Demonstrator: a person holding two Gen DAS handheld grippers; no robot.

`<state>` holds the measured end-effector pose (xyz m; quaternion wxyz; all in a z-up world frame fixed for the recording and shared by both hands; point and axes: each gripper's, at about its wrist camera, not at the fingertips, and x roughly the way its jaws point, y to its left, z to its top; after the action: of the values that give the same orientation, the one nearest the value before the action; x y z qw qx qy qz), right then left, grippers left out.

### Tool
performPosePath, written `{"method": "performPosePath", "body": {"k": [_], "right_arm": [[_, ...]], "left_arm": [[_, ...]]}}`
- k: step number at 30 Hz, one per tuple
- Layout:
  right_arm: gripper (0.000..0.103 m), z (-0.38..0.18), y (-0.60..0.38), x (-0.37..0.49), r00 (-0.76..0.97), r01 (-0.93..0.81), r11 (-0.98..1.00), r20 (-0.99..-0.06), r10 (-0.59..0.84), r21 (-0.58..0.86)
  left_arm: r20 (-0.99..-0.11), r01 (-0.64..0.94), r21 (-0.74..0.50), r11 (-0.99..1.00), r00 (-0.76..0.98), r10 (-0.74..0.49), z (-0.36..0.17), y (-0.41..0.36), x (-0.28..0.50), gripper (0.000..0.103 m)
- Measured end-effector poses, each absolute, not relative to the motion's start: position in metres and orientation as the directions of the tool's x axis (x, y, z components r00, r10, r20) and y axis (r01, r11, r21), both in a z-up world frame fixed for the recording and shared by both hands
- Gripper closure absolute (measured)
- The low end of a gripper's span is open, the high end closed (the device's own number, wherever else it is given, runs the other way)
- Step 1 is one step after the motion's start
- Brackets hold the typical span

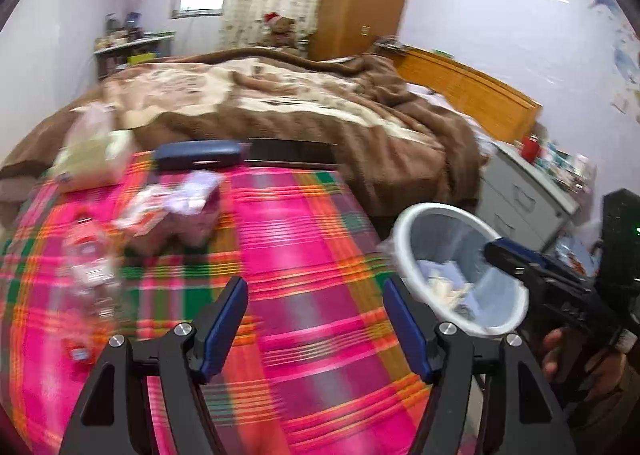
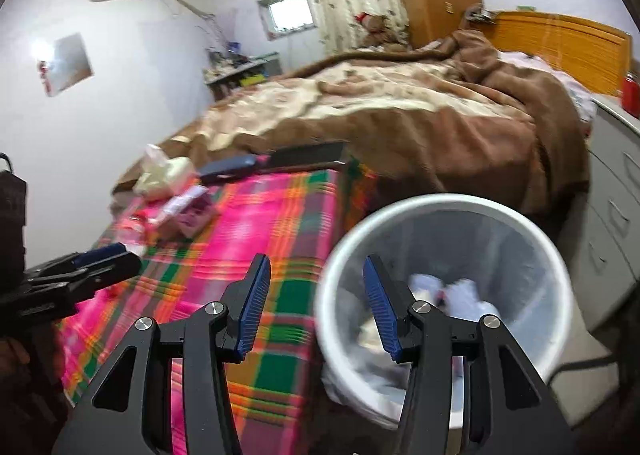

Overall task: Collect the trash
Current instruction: 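Move both tools back over the trash on the plaid cloth, then grasp the purple milk carton with the right gripper while the left grasps the Coca-Cola bottle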

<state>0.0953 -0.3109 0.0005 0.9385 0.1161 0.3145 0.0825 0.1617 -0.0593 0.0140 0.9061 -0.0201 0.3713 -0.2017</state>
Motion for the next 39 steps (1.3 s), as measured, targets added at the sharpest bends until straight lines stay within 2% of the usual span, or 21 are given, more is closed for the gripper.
{"method": "performPosePath", "body": {"k": [2, 6, 12, 15, 21, 30, 39], "right_arm": [[0.053, 0.002, -0.299, 0.096, 0.808, -0.112, 0.963, -0.542, 0.233, 0.247], [0.053, 0.003, -0.279, 0.103, 0.797, -0.166, 0.957, -0.539, 0.273, 0.238], [0.053, -0.001, -0.251, 0.121, 0.766, -0.194, 0.953, -0.571, 0.296, 0.233], [0.053, -0.003, -0.237, 0.127, 0.755, -0.211, 0.951, -0.581, 0.305, 0.225], [0.053, -0.002, -0.216, 0.149, 0.737, -0.230, 0.950, -0.599, 0.312, 0.211], [0.053, 0.003, -0.189, 0.196, 0.703, -0.215, 0.949, -0.638, 0.316, 0.232], [0.053, -0.003, -0.146, 0.241, 0.641, -0.181, 0.948, -0.700, 0.314, 0.260]], "left_arm": [[-0.664, 0.308, -0.200, 0.930, 0.655, -0.360, 0.013, -0.038, 0.164, 0.033], [-0.664, 0.241, -0.198, 0.950, 0.680, -0.311, 0.010, 0.002, 0.168, 0.032], [-0.678, 0.148, -0.185, 0.972, 0.697, -0.235, 0.002, 0.044, 0.180, 0.032], [-0.695, 0.106, -0.229, 0.968, 0.679, -0.238, -0.007, 0.065, 0.191, 0.030], [-0.727, 0.028, -0.227, 0.974, 0.660, -0.188, -0.020, 0.075, 0.221, 0.028], [-0.756, 0.021, -0.197, 0.980, 0.633, -0.165, -0.037, 0.079, 0.259, 0.028], [-0.778, 0.041, -0.217, 0.975, 0.597, -0.198, -0.054, 0.082, 0.276, 0.028]]}}
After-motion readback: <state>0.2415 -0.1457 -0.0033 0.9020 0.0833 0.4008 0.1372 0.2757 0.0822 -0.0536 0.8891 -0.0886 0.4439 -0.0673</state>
